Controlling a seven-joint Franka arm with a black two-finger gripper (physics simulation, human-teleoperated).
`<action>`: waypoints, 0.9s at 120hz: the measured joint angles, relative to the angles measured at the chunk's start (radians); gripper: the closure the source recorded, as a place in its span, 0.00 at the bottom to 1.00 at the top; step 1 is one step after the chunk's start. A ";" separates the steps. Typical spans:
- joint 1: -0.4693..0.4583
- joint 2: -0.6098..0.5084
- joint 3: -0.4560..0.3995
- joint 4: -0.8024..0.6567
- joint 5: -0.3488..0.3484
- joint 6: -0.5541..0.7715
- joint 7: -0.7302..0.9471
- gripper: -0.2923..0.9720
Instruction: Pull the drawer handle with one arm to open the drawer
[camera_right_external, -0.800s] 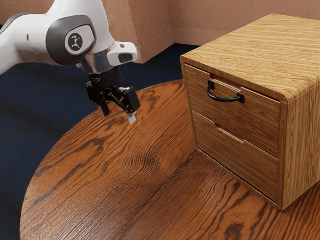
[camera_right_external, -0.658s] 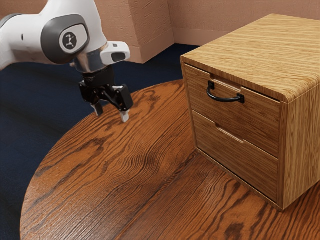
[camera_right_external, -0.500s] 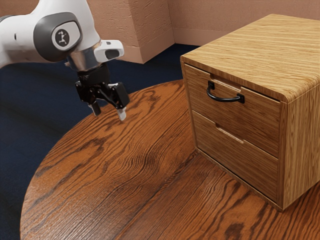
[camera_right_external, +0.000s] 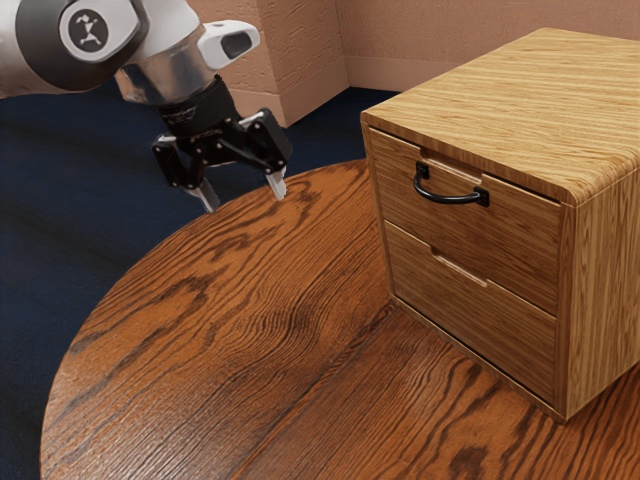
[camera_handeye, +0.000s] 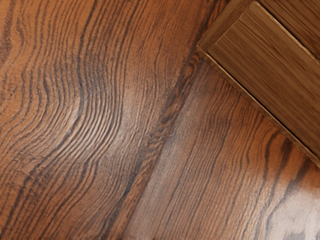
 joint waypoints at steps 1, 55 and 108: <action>-0.004 -0.001 -0.001 0.000 0.000 0.001 -0.011 0.23; -0.080 -0.185 -0.070 -0.227 0.005 0.125 -0.436 0.23; -0.051 -0.218 -0.155 -0.349 -0.041 0.418 -0.702 0.23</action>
